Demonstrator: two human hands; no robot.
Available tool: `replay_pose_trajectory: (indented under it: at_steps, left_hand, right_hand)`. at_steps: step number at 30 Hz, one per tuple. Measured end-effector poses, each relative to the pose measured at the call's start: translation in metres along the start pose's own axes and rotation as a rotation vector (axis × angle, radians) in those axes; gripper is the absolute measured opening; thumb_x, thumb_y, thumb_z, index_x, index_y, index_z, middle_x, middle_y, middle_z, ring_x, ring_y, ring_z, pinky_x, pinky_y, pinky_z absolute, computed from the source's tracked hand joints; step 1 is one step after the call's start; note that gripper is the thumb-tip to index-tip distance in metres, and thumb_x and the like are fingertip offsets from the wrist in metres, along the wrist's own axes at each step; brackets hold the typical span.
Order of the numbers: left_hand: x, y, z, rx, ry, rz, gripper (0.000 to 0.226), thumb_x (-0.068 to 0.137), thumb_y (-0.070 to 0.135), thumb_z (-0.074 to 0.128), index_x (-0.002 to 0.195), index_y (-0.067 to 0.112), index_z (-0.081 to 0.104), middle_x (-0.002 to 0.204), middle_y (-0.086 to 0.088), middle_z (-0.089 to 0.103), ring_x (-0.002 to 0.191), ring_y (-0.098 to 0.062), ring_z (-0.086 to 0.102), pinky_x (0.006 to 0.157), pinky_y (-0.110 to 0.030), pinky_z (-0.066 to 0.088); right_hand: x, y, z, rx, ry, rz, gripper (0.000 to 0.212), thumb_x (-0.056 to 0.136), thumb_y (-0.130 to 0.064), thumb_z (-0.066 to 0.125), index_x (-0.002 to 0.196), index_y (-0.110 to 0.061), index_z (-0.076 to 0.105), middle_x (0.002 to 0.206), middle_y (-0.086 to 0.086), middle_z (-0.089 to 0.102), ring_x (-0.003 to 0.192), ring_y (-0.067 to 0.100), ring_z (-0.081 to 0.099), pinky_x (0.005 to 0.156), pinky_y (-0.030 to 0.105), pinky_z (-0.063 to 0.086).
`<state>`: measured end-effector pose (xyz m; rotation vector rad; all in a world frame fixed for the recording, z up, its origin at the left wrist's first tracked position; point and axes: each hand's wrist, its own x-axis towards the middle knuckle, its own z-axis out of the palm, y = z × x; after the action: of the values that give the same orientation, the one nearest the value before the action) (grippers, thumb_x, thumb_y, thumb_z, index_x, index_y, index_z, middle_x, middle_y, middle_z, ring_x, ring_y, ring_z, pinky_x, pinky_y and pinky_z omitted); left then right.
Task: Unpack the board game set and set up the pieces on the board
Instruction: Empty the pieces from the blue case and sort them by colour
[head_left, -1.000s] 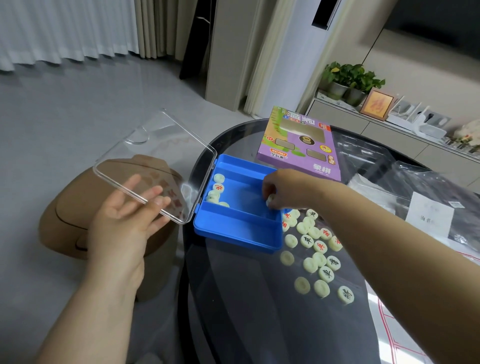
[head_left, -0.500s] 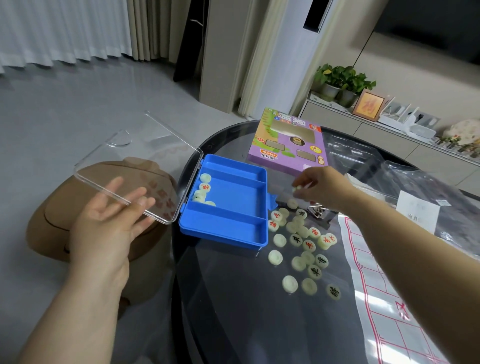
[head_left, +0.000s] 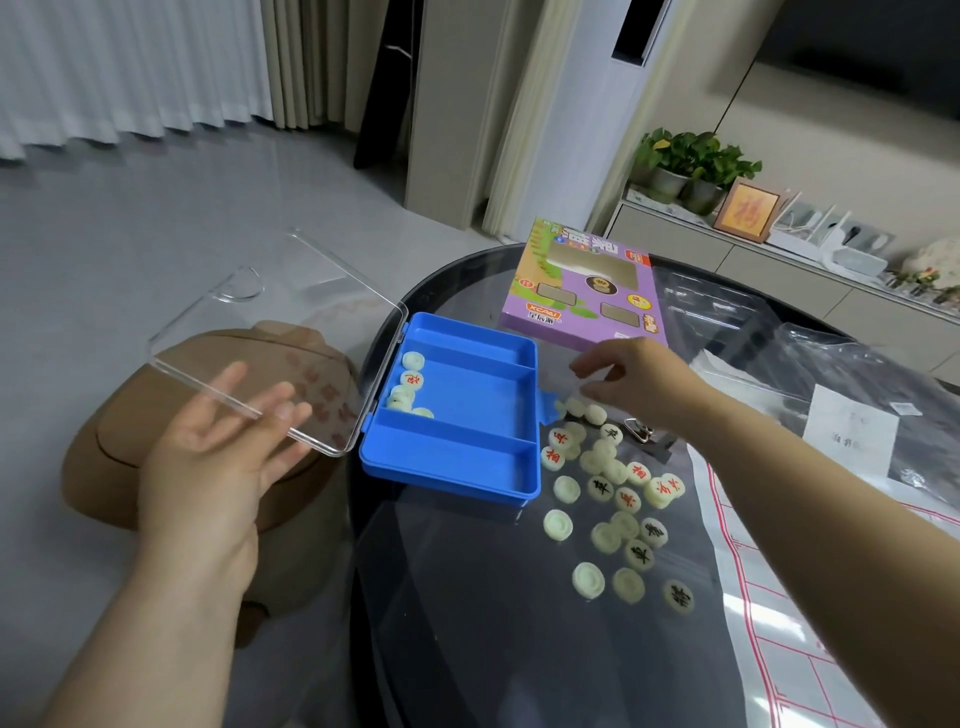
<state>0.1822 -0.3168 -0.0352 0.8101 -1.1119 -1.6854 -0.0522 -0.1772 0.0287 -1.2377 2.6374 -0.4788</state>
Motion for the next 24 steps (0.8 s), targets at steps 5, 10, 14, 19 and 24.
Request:
replay_pose_trajectory:
  at_steps: [5,10,14,19,24]
  left_hand:
    - [-0.003,0.004,0.002,-0.017,0.003,-0.008,0.053,0.085,-0.004,0.051,0.134,0.015,0.039,0.091,0.005,0.061,0.062,0.003,0.065,0.057,-0.010,0.052]
    - [-0.004,0.006,0.003,-0.045,0.002,-0.034,0.051,0.084,-0.005,0.051,0.129,0.018,0.042,0.090,0.005,0.061,0.064,0.000,0.065,0.057,-0.010,0.052]
    - [-0.004,0.007,0.002,-0.055,0.003,-0.041,0.051,0.084,-0.005,0.052,0.127,0.019,0.043,0.090,0.004,0.061,0.073,-0.006,0.063,0.059,-0.010,0.052]
    - [-0.003,0.006,0.003,-0.059,0.003,-0.043,0.052,0.084,-0.006,0.051,0.130,0.017,0.042,0.089,0.004,0.061,0.081,-0.009,0.059,0.059,-0.011,0.051]
    - [-0.003,0.006,0.002,-0.052,0.010,-0.043,0.051,0.083,-0.005,0.052,0.128,0.019,0.043,0.090,0.004,0.061,0.082,-0.010,0.060,0.056,-0.009,0.051]
  right_hand:
    - [0.001,-0.042,-0.002,0.072,0.074,-0.174,0.021,0.087,-0.004,0.054,0.104,-0.008,0.066,0.085,-0.005,0.060,0.066,0.004,0.048,0.059,0.006,0.039]
    - [0.013,-0.088,0.039,-0.064,-0.101,-0.302,0.033,0.089,-0.007,0.048,0.119,-0.017,0.058,0.111,-0.001,0.057,0.103,0.017,0.054,0.071,0.016,0.033]
    - [0.023,-0.100,0.063,-0.142,-0.128,-0.293,0.044,0.087,-0.006,0.045,0.130,-0.015,0.047,0.138,0.004,0.043,0.123,0.023,0.043,0.095,0.030,0.036]
    - [0.025,-0.098,0.062,-0.133,-0.222,-0.274,0.048,0.085,-0.007,0.051,0.132,-0.013,0.044,0.141,0.003,0.034,0.121,0.025,0.044,0.097,0.032,0.037]
    - [0.022,-0.095,0.056,-0.099,-0.256,-0.272,0.035,0.086,-0.010,0.055,0.121,-0.014,0.054,0.128,0.006,0.041,0.102,0.025,0.051,0.091,0.031,0.041]
